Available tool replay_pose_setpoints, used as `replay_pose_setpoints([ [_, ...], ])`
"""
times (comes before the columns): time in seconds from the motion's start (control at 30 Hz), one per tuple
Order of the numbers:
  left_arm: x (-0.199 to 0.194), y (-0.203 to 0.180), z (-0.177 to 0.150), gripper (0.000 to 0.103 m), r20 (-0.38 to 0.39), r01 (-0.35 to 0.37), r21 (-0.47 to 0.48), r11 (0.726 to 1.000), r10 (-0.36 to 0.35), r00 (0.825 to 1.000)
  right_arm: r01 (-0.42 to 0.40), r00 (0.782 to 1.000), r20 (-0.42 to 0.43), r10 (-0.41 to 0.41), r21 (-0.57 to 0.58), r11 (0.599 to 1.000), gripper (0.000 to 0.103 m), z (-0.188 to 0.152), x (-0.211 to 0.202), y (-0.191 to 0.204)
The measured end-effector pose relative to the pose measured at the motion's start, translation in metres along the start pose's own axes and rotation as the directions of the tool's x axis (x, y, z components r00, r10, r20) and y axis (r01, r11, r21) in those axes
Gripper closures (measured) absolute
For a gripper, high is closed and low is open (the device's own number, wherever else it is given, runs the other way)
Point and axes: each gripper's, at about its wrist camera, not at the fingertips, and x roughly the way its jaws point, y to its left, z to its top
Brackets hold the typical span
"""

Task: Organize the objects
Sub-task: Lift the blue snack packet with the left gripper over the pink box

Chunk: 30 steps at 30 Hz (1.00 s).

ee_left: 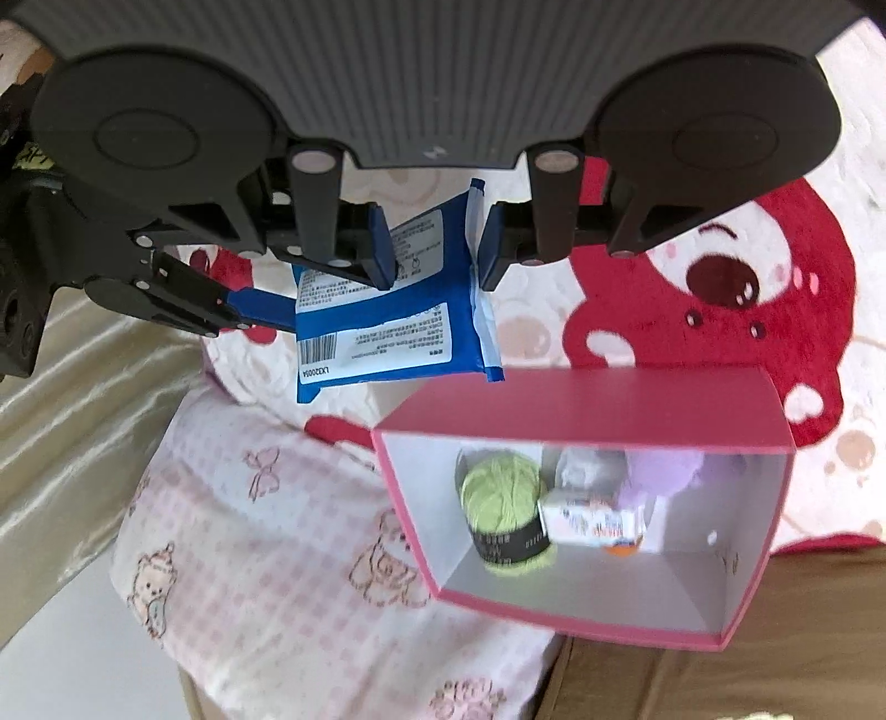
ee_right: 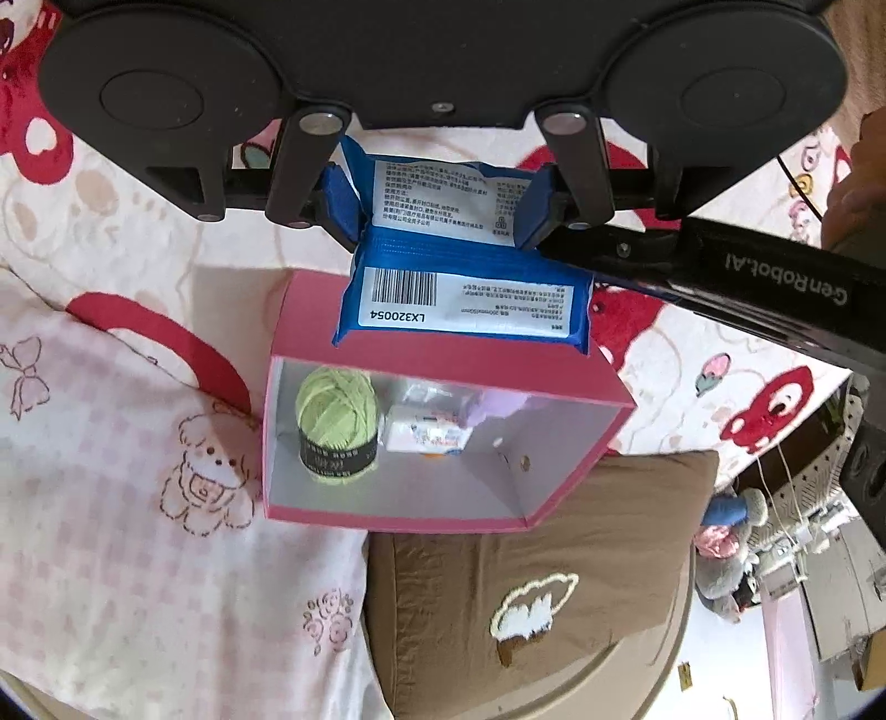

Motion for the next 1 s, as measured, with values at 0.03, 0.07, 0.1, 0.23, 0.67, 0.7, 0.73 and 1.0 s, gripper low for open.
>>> replay_pose_setpoints([
  [0.03,-0.003,-0.001,0.002,0.073,0.009,0.001,0.004,1.0,-0.001,1.0,-0.006,1.0,0.008,0.006,0.001,1.0,0.038,0.002,-0.002,0.0],
  [0.07,-0.005,-0.001,0.004,0.073,0.018,0.0,0.006,1.0,0.0,1.0,-0.011,1.0,0.014,0.011,-0.001,1.0,0.038,0.005,-0.003,0.0],
  [0.1,-0.007,-0.001,0.007,0.073,0.025,0.0,0.002,1.0,0.0,1.0,-0.014,1.0,0.02,0.015,-0.005,1.0,0.038,0.008,-0.005,0.0],
  [0.23,-0.018,0.007,0.018,0.073,0.042,0.005,-0.027,1.0,-0.004,0.999,-0.024,0.999,0.04,0.026,-0.047,0.999,0.038,0.02,-0.008,0.004],
  [0.67,-0.056,-0.003,0.101,0.073,0.107,-0.092,-0.009,0.996,0.093,0.99,-0.089,0.988,0.109,0.105,-0.143,0.986,0.054,0.098,-0.021,0.014],
  [0.7,-0.055,-0.004,0.109,0.073,0.107,-0.1,-0.009,0.995,0.1,0.989,-0.088,0.989,0.109,0.103,-0.138,0.987,0.055,0.106,-0.021,0.012],
  [0.73,-0.053,-0.005,0.116,0.073,0.108,-0.104,-0.014,0.994,0.105,0.989,-0.087,0.989,0.108,0.102,-0.135,0.987,0.057,0.113,-0.021,0.01],
  [1.0,-0.017,0.014,0.147,0.073,0.108,-0.065,-0.098,0.993,0.075,0.991,-0.047,0.994,0.096,0.058,-0.118,0.992,0.058,0.153,0.0,-0.011],
])
